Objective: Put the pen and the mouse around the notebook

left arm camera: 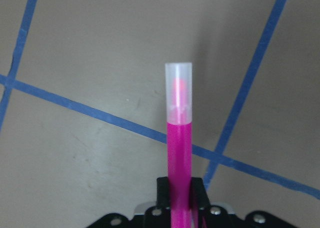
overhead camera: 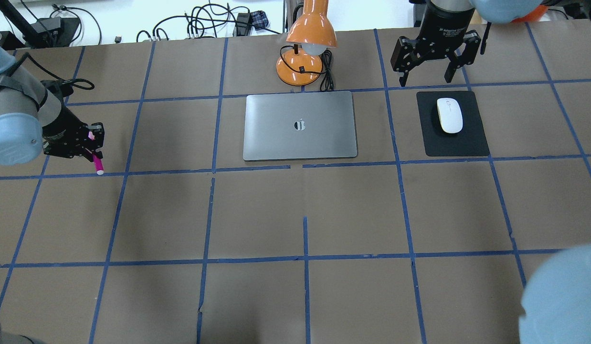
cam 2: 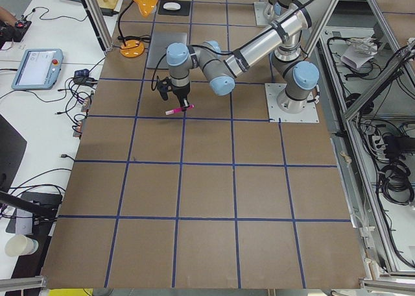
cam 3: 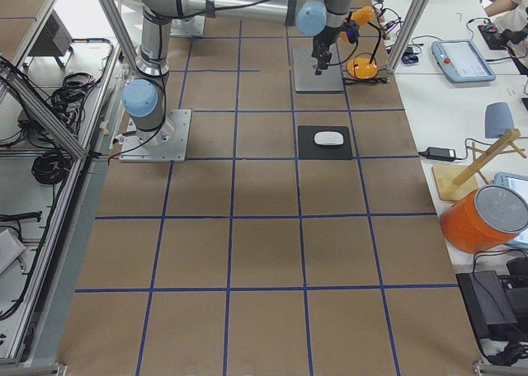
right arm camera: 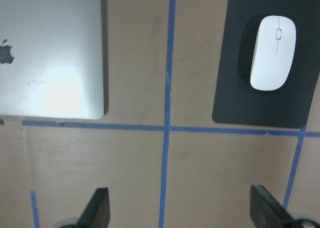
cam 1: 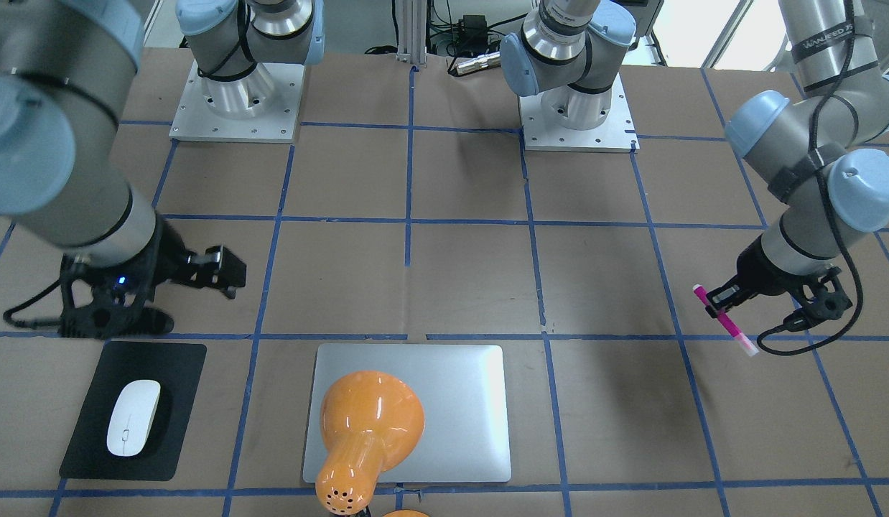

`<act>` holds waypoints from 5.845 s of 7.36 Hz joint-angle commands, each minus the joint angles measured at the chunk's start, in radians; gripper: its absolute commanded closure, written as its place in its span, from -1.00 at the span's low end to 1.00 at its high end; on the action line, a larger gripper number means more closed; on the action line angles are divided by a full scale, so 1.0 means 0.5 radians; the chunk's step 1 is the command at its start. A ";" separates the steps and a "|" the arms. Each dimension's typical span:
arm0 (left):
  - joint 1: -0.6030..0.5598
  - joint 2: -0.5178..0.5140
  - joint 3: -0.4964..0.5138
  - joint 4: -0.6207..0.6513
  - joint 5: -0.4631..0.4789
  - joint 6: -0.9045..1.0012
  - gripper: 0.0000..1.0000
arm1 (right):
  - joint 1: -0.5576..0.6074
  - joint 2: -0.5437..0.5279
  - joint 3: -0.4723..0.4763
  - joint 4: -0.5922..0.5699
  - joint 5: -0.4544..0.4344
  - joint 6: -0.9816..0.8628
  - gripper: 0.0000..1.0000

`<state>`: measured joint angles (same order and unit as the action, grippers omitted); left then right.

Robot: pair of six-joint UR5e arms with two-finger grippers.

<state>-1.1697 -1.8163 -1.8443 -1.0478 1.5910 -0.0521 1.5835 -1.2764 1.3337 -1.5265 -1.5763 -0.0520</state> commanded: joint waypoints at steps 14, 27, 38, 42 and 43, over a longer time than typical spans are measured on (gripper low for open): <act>-1.526 -0.251 0.007 0.212 -0.258 -3.154 1.00 | 0.027 -0.399 0.266 -0.027 0.042 0.030 -1.00; -1.578 -0.497 0.160 0.270 -0.317 -3.749 1.00 | 0.027 -0.392 0.272 -0.119 0.042 0.040 -1.00; -1.404 -0.331 0.286 0.169 -0.227 -2.367 -1.00 | 0.024 -0.395 0.272 -0.116 0.048 0.052 -1.00; -0.902 -0.102 0.323 -0.308 -0.167 -0.785 -1.00 | 0.027 -0.392 0.272 -0.119 0.048 0.052 -1.00; -0.761 -0.019 0.369 -0.504 -0.160 -0.533 -1.00 | 0.024 -0.405 0.275 -0.101 0.042 0.052 -1.00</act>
<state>-1.6388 -1.8721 -1.6819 -1.1914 1.4986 -0.5395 1.5963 -1.4742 1.4705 -1.5837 -1.5534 -0.0261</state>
